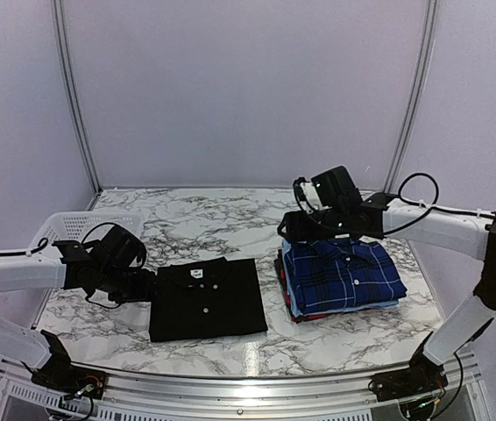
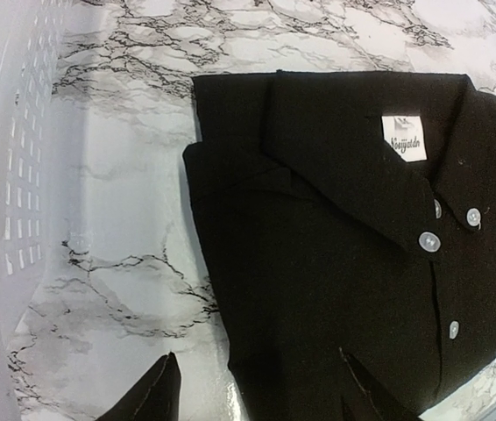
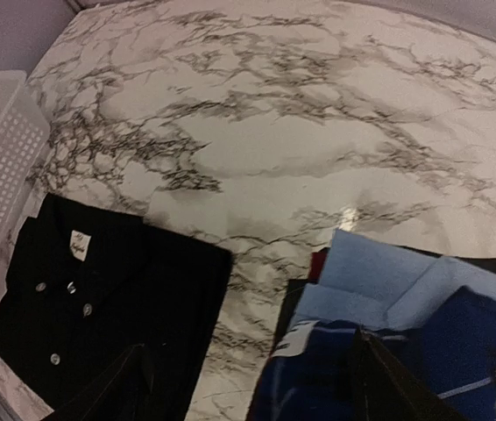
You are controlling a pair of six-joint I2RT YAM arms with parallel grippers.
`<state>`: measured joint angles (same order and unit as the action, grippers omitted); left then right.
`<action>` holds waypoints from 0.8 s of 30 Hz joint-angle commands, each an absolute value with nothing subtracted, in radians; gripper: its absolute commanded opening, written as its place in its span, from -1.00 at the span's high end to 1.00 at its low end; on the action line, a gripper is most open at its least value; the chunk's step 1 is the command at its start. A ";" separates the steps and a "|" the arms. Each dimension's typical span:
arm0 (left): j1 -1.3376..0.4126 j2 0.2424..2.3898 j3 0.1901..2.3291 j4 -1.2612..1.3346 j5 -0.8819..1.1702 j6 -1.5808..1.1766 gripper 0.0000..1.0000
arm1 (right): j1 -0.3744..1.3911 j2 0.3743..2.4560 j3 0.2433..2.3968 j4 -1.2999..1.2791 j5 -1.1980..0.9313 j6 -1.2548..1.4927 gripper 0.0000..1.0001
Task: Fold and stack the long sleeve shirts
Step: Pick up the square-folded shirt from the center of the board.
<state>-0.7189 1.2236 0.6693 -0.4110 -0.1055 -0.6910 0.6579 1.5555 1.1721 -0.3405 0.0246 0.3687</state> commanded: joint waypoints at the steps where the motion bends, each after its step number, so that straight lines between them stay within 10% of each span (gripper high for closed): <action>1: -0.709 1.238 0.648 -0.359 -0.077 -0.675 -0.23 | 0.818 1.582 1.164 -0.323 0.060 0.487 -0.45; 24: -0.813 1.422 0.633 -0.266 -0.184 -0.733 -0.28 | 1.006 1.885 1.180 -0.280 0.141 0.620 -0.30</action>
<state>-0.7998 1.3998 0.6407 -0.2909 -0.1440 -0.7078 0.9806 1.8561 1.1595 -0.3126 0.1234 0.5949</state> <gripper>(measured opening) 0.640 0.654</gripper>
